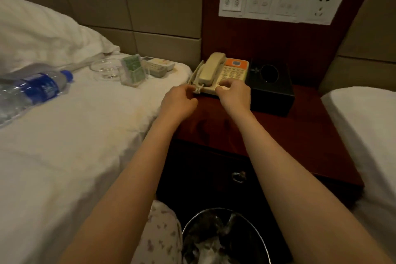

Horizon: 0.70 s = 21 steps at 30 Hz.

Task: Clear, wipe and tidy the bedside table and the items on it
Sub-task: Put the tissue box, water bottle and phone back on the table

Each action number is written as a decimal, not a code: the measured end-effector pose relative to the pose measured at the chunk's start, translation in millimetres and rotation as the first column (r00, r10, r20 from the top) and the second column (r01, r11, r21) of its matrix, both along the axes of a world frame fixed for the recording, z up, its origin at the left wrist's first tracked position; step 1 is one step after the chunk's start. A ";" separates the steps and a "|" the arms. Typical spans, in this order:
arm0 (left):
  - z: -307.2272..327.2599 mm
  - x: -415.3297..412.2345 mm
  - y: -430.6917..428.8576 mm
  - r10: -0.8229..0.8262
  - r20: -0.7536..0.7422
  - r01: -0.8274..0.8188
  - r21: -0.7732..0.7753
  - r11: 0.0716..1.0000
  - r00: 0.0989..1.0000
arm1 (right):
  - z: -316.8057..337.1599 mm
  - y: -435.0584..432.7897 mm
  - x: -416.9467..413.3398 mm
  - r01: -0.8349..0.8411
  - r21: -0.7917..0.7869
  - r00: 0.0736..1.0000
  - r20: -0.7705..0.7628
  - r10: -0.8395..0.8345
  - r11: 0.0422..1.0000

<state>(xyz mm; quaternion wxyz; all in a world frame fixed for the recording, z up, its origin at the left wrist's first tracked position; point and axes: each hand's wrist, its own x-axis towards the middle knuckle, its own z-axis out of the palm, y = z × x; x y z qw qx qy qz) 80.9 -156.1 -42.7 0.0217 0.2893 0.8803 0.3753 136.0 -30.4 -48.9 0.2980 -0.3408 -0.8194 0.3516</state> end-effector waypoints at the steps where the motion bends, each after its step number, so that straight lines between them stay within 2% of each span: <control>1: 0.8 -0.8 -8.9 0.021 -0.004 -0.021 -0.003 1.000 1.000 | -0.7 -7.9 -2.6 -0.025 -0.008 1.000 0.002 0.025 1.000; 9: 2.7 -2.8 -80.2 0.181 0.004 -0.181 0.001 0.983 0.983 | -4.4 -70.3 -25.3 -0.206 -0.061 0.977 0.051 0.209 0.977; 14: -0.3 1.4 -118.4 0.266 0.035 -0.266 -0.004 0.964 0.963 | -7.3 -111.3 -33.7 -0.312 -0.076 0.948 0.043 0.316 0.947; 21: 0.1 8.8 -176.0 0.403 0.007 -0.403 -0.022 0.915 0.915 | -7.3 -164.8 -37.7 -0.430 -0.094 0.901 0.013 0.433 0.898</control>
